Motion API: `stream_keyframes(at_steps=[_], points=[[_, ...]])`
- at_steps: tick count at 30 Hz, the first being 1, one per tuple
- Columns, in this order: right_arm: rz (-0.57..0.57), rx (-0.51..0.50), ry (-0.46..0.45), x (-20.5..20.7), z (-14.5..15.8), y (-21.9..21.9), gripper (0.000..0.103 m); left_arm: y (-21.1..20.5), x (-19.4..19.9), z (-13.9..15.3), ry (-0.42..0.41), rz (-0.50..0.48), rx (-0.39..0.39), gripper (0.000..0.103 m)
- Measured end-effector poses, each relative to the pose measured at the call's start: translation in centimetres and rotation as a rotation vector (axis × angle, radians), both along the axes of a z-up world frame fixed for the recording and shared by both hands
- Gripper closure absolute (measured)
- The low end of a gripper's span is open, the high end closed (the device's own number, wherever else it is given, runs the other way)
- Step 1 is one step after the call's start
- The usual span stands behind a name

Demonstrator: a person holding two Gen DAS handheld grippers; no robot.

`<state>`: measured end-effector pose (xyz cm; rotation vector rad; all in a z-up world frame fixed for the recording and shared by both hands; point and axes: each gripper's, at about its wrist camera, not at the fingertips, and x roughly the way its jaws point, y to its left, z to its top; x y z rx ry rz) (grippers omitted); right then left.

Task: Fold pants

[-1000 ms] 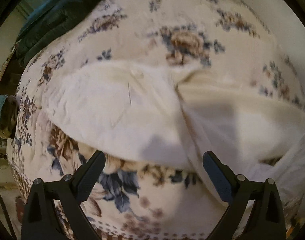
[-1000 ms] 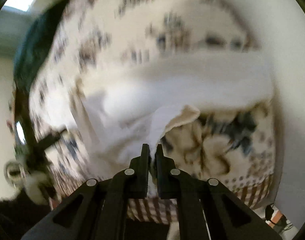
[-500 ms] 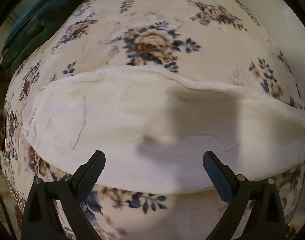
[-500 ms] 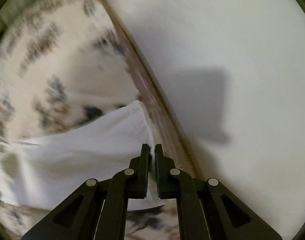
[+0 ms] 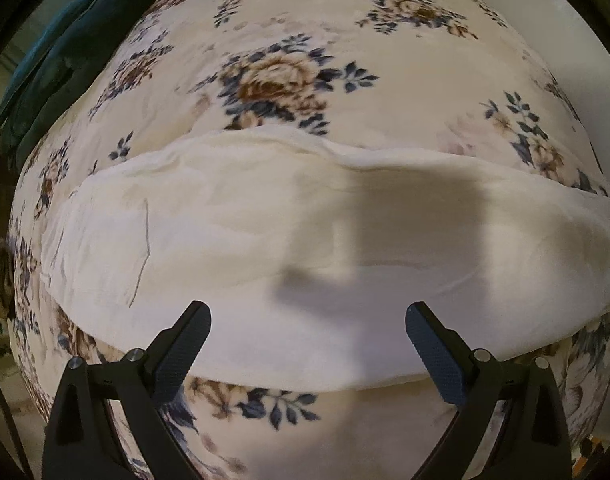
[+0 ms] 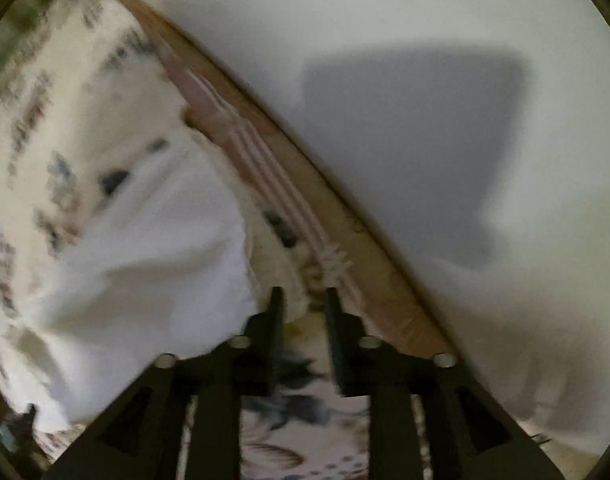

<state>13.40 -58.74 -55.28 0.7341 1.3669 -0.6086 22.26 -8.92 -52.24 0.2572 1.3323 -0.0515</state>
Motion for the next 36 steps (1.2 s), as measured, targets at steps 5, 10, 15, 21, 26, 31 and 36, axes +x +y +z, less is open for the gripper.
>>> stream_keyframes(at_steps=[5, 10, 15, 21, 26, 31, 36], points=[[-0.123, 0.098, -0.105, -0.2, 0.0, 0.8, 0.034, -0.8, 0.8, -0.5, 0.001, -0.016, 0.013, 0.003], [-0.167, 0.212, -0.048, 0.5, -6.1, 3.3, 0.036, -0.2, 1.3, -1.4, 0.017, 0.004, 0.02, 0.003], [-0.186, 0.129, -0.028, -1.2, -5.4, 4.0, 0.101, 0.9, 1.1, -1.7, 0.026, 0.021, 0.034, 0.003], [-0.284, 0.283, -0.005, -5.5, -6.3, 1.9, 0.093, 1.7, 1.0, -1.7, 0.038, 0.051, 0.024, 0.003], [-0.31, 0.293, -0.241, -6.2, -2.4, 4.5, 0.017, 0.8, 1.0, -1.7, 0.034, 0.041, 0.01, 0.003], [-0.342, 0.384, -0.344, -5.1, -5.8, 5.2, 0.017, -0.9, 1.7, -3.3, 0.039, 0.018, -0.001, 0.003], [-0.404, 0.48, -0.377, -3.1, -13.3, 5.0, 0.007, 0.1, 2.9, -8.9, 0.201, 0.111, -0.064, 0.001]])
